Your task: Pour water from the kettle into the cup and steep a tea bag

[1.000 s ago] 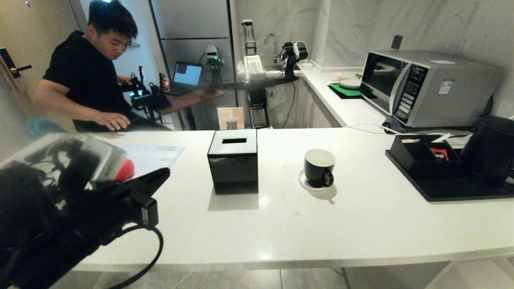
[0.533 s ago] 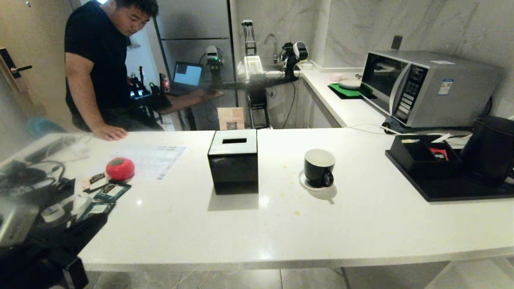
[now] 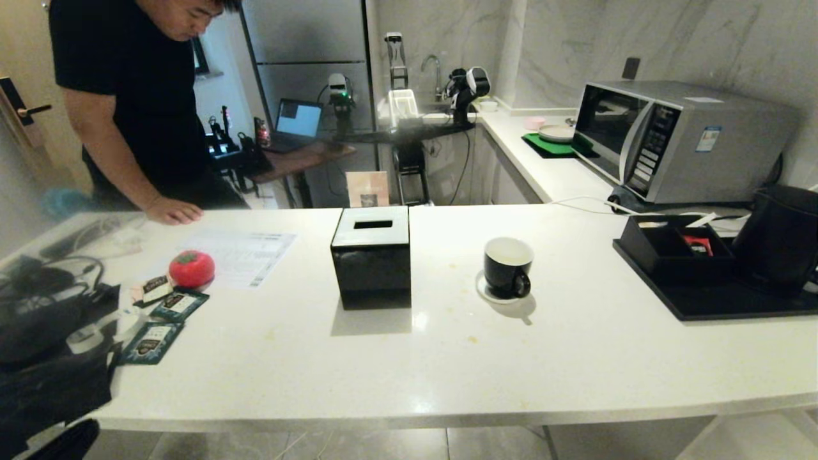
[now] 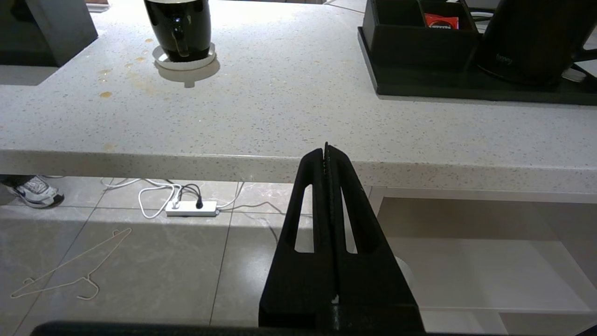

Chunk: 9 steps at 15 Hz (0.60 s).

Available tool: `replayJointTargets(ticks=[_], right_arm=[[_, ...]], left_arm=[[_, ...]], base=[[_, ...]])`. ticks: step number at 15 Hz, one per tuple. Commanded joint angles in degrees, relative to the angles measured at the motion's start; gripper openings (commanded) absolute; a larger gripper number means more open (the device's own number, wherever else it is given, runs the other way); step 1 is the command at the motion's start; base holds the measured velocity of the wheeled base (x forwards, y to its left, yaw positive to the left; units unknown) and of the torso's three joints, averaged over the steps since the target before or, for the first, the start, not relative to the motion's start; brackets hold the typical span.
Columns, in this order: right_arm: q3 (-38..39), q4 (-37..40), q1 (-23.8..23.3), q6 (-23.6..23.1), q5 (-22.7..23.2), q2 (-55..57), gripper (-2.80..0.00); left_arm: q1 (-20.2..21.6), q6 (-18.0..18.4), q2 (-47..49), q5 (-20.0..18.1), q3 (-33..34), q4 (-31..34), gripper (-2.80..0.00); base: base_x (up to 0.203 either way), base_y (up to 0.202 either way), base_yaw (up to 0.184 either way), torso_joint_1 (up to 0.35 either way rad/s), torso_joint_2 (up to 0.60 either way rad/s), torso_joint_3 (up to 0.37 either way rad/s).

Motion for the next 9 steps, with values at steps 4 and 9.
replayJointTargets(ticks=[4,9], right_arm=[[0.0,0.0,0.0,-0.1,0.0,0.0,-2.80],[0.0,0.0,0.0,-0.1,0.0,0.0,-2.80]], left_arm=[[-0.4,-1.7,-17.3,2.6,0.1,14.7,-2.80],[-2.1,-2.7,-27.4,4.4,0.1,19.5,-2.80]], base=[[0.000,0.000,0.000,0.000,0.00,0.000],[0.000,0.000,0.000,0.000,0.00,0.000]])
